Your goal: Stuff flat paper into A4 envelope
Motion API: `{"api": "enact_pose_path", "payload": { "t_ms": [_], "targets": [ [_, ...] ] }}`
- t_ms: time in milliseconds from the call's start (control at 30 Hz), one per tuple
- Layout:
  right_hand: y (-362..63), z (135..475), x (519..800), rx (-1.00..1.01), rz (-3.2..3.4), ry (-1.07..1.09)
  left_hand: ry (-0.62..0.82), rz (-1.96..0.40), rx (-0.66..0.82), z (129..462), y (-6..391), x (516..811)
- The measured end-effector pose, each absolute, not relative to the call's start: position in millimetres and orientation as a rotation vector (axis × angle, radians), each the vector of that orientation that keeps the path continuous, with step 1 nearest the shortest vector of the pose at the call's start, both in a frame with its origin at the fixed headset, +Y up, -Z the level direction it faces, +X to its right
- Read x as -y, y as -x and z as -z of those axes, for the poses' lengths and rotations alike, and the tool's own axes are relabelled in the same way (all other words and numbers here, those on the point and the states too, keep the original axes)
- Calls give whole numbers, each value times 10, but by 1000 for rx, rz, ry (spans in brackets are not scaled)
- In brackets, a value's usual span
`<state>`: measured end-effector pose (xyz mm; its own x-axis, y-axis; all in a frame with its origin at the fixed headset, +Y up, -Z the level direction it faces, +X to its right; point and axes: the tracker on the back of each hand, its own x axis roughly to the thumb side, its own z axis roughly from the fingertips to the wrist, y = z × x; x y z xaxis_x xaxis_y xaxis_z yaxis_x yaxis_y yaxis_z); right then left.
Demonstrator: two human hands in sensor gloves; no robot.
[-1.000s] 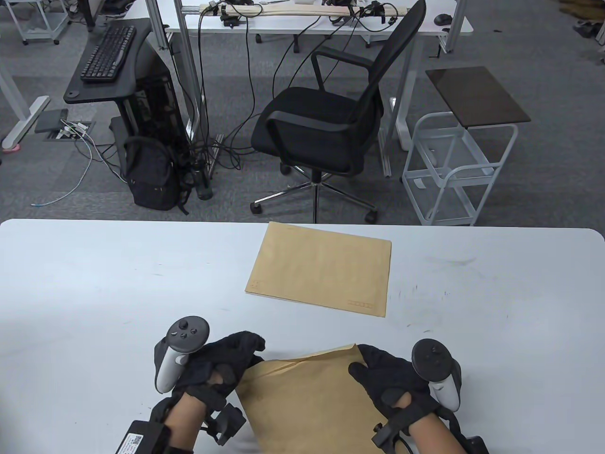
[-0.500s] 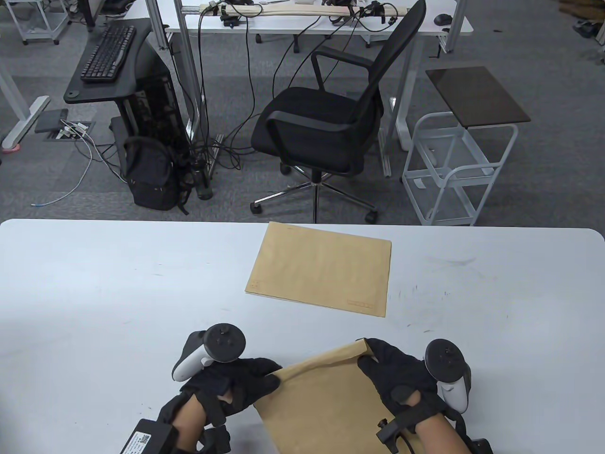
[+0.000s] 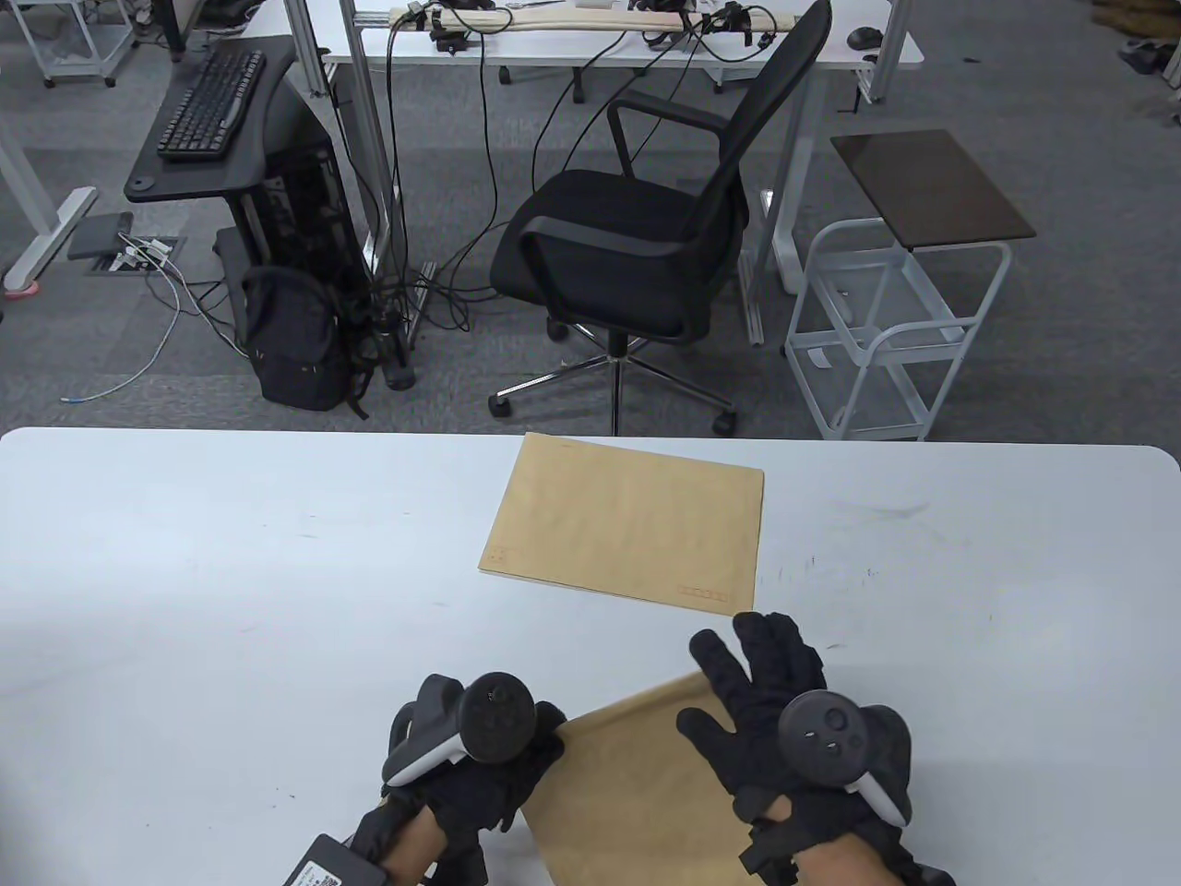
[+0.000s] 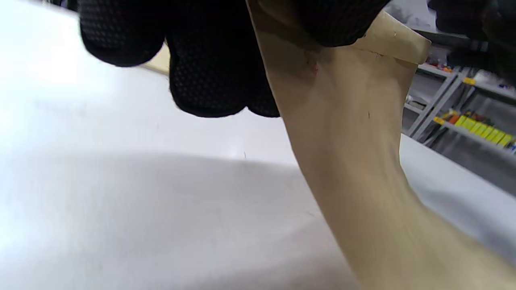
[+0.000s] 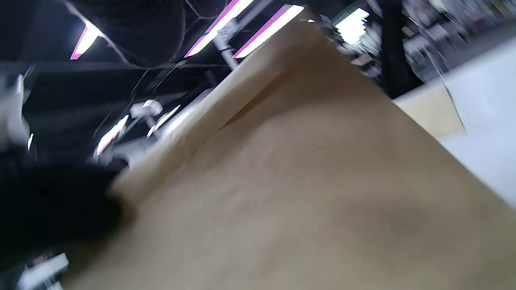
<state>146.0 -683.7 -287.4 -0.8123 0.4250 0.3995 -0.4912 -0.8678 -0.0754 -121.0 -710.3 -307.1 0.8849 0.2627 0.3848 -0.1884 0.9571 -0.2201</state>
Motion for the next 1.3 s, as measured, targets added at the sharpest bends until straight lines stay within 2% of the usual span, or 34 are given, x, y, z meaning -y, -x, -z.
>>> {"api": "enact_pose_path", "payload": {
  "t_ms": [100, 200, 533, 733, 1200, 1300],
  "targets": [
    [-1136, 2793, 6822, 283, -2711, -636, 66, -114, 440, 2966, 1085, 7032],
    [-948, 2772, 6875, 306, -2800, -653, 25, -71, 461, 2922, 1004, 7016],
    [-868, 2830, 6995, 299, -2873, -658, -18, -32, 475, 2867, 909, 7039],
    [-1008, 2891, 6971, 289, -2853, -571, -15, -47, 464, 2888, 946, 7037],
    [-1708, 3170, 7035, 256, -2795, -206, 19, -59, 418, 2994, 1102, 7077],
    [-1784, 3184, 7047, 254, -2780, -193, 25, -59, 419, 2990, 1094, 7074]
  ]
}}
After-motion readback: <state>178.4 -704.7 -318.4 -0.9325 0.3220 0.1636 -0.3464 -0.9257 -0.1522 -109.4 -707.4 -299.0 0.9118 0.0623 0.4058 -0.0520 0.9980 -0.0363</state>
